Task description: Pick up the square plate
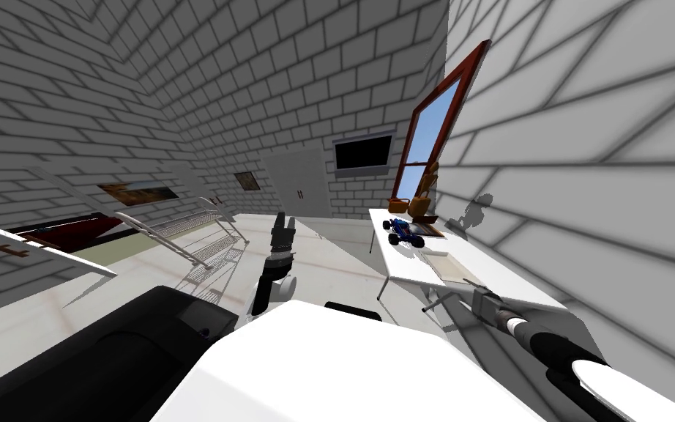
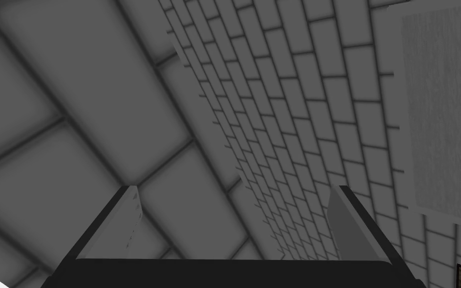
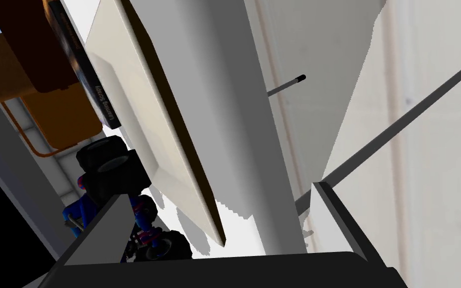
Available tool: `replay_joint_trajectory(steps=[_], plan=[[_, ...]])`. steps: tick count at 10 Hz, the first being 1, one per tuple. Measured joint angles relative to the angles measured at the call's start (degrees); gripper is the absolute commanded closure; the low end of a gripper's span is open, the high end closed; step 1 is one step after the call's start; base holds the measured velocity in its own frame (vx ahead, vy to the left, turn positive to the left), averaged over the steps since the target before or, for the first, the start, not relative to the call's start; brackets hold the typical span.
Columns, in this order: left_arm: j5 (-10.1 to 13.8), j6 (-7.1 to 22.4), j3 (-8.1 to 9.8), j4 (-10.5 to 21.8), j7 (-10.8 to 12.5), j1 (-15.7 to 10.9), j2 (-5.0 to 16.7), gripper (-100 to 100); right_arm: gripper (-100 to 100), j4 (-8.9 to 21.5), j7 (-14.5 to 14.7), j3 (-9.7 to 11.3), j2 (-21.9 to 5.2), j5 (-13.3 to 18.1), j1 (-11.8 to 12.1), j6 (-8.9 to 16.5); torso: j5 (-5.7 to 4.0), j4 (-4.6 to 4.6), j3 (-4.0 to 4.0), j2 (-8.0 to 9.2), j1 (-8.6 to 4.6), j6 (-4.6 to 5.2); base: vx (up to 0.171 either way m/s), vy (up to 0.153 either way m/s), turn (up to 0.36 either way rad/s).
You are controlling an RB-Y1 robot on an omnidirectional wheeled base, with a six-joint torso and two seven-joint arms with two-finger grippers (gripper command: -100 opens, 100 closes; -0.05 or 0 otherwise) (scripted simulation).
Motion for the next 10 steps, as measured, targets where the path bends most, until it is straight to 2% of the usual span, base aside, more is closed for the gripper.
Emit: replay_joint_trajectory(steps=[1,2,4,5,6,7,10], plan=[[0.0,0.0,0.0,0.0,0.0,0.0,0.0,0,-100,1.4,0.5,0.1,-0.9,1.5,-0.7,0.0,0.0,0.0,-0.01,-0.01,0.03,0.0,0.026,0.048,0.057],[0.0,0.0,0.0,0.0,0.0,0.0,0.0,0,-100,2.2,1.6,-1.5,-0.6,3.5,-0.3,-1.1,0.0,0.0,0.0,0.0,0.05,0.02,0.02,0.025,0.005],[0.0,0.0,0.0,0.0,0.0,0.0,0.0,0,-100,2.5,2.0,-0.6,-2.5,4.3,-0.1,-0.2,-0.02,0.01,0.02,0.04,-0.06,0.01,0.014,0.016,0.025],[0.0,0.0,0.0,0.0,0.0,0.0,0.0,0,-100,2.6,1.6,0.8,-4.4,4.5,-0.1,1.1,-0.02,0.01,0.03,0.05,-0.06,0.01,0.005,0.007,0.007],[0.0,0.0,0.0,0.0,0.0,0.0,0.0,0,0,2.6,1.5,1.0,-4.6,4.5,-0.1,1.5,-0.03,0.02,0.04,0.08,-0.09,0.03,0.0,0.0,0.0],[0.0,0.0,0.0,0.0,0.0,0.0,0.0,0,-100,2.6,1.5,1.0,-4.6,4.5,-0.1,1.5,-0.04,0.02,0.06,0.1,-0.12,0.03,0.03,-0.017,-0.009],[0.0,0.0,0.01,0.0,0.0,0.0,0.0,0,-100,1.9,1.1,3.9,-5.9,3.7,0.0,4.3,-0.06,-0.02,-0.05,-0.08,-0.2,0.02,0.053,-0.019,-0.003]])
